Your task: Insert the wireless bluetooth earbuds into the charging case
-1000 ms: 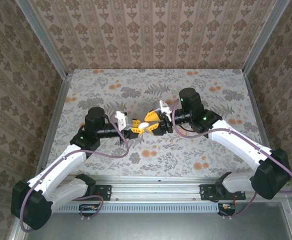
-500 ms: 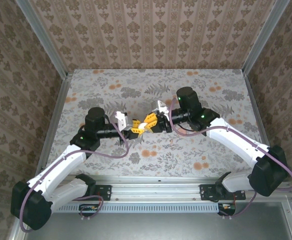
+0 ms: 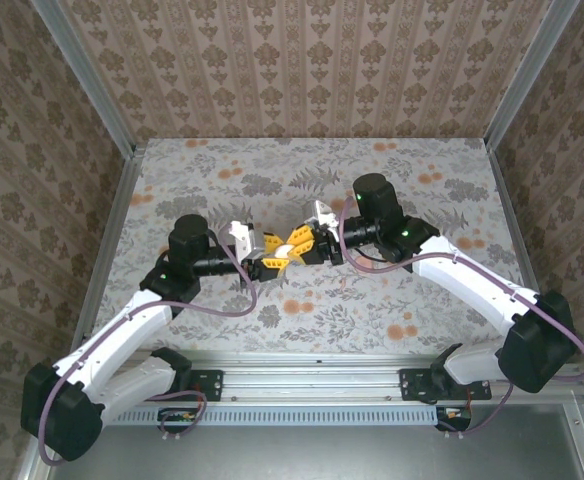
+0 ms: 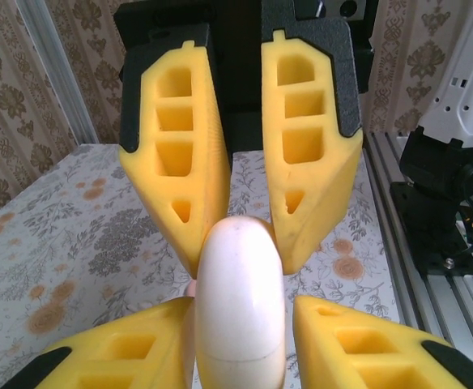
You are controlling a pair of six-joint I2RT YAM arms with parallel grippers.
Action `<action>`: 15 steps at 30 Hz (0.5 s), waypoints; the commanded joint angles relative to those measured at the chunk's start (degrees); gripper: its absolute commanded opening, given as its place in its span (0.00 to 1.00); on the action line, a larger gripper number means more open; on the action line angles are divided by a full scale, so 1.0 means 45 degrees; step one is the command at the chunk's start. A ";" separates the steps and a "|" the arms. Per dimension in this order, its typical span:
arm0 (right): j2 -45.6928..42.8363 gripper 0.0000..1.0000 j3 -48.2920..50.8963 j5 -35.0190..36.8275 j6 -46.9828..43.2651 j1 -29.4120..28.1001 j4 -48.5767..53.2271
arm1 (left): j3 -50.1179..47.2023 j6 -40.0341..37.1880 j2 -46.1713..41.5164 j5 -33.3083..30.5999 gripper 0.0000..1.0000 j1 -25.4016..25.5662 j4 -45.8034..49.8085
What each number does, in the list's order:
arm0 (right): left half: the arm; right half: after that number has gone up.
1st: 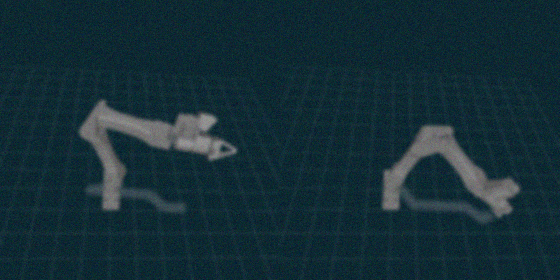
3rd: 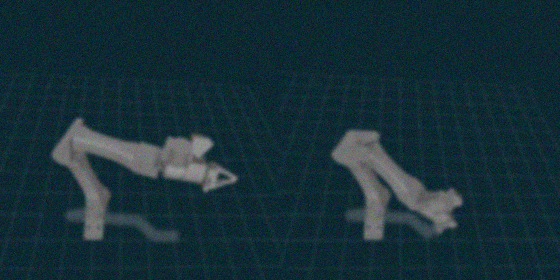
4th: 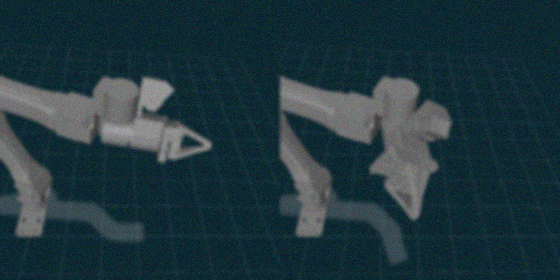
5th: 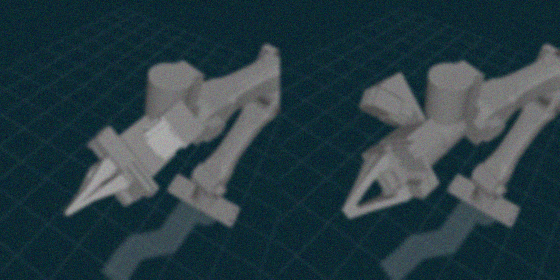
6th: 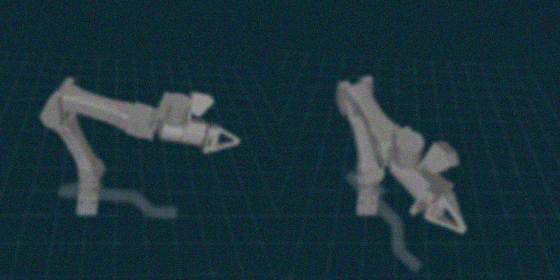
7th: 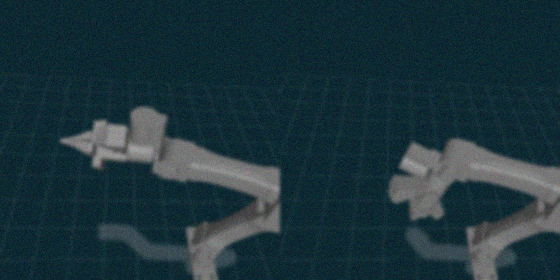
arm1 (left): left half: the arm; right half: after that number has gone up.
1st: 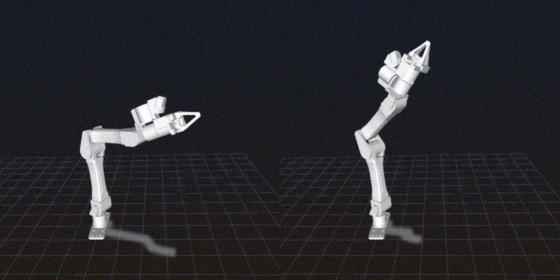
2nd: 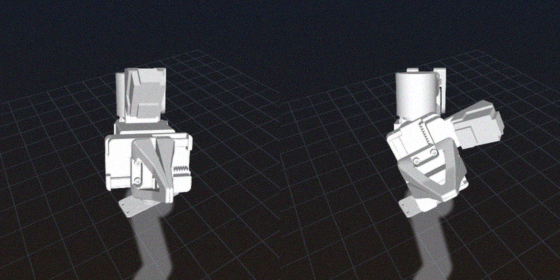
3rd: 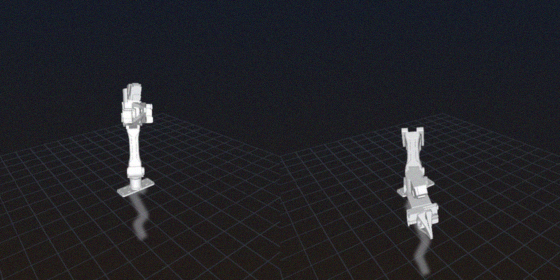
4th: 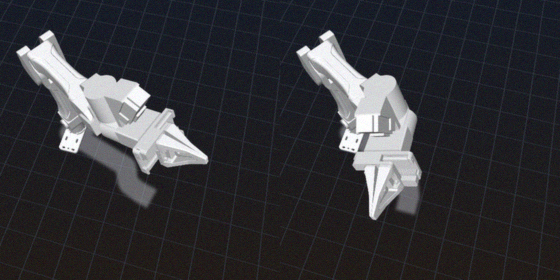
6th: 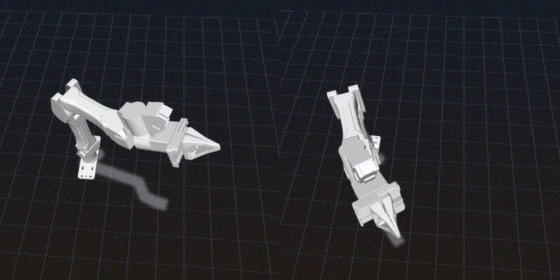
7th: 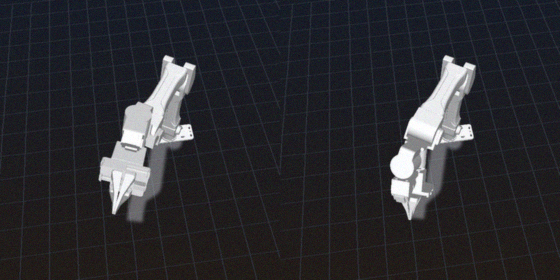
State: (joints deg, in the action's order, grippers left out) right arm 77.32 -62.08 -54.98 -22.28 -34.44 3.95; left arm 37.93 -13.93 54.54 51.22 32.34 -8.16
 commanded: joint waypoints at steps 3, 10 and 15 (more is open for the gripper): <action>-0.0297 0.20 0.0281 -0.0609 0.0388 -0.0004 -0.1008 | 0.0023 0.0069 -0.0264 0.0316 0.28 0.0062 -0.0305; -0.0405 0.20 0.0379 -0.0578 0.0508 0.0055 -0.1195 | 0.0067 -0.0023 -0.0130 0.0356 0.20 0.0079 -0.0159; -0.0508 0.20 0.0416 -0.0613 0.0538 0.0068 -0.1204 | -0.0048 -0.0086 -0.0170 0.0185 0.35 0.0068 -0.0138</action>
State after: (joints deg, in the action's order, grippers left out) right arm 76.90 -60.60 -56.16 -20.69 -34.28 0.21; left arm 37.91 -13.78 54.26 51.20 32.40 -8.16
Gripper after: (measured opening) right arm 0.205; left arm 0.340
